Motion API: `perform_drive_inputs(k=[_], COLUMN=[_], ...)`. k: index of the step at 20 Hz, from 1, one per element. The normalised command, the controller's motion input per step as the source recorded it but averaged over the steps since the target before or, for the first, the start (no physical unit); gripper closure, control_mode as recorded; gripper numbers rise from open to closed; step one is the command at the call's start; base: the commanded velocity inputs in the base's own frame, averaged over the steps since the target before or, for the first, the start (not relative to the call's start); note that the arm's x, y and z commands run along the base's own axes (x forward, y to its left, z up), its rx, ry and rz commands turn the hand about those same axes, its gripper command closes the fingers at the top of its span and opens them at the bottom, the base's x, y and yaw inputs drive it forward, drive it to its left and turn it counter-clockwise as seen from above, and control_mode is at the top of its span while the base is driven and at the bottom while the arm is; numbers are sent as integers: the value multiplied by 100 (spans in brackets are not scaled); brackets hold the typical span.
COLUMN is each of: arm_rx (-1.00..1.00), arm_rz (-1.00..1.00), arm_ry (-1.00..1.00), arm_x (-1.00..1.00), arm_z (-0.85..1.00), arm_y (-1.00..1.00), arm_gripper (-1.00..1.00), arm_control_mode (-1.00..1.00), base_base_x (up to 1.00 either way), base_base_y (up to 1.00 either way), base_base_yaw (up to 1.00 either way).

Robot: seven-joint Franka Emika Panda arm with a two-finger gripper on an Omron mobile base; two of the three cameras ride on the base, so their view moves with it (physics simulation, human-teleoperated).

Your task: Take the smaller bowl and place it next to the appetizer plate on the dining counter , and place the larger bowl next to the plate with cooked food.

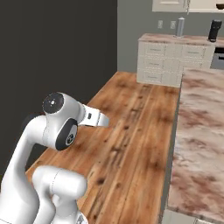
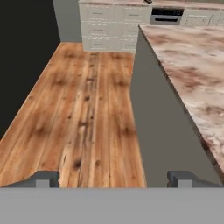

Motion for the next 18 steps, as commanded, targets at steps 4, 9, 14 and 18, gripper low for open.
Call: perform_drive_inputs(k=[4,9,14,18], arm_rx=[0,0,0,0], arm_rz=[0,0,0,0], arm_ry=[0,0,0,0], arm_x=[0,0,0,0], arm_z=[0,0,0,0], arm_y=[0,0,0,0], arm_gripper=[-100,-100,-100,-100], arm_control_mode=[100,100,100,100], base_base_x=[99,100,100,100], base_base_y=[19,1,-4,-1], base_base_yaw=[-3,0,0,0])
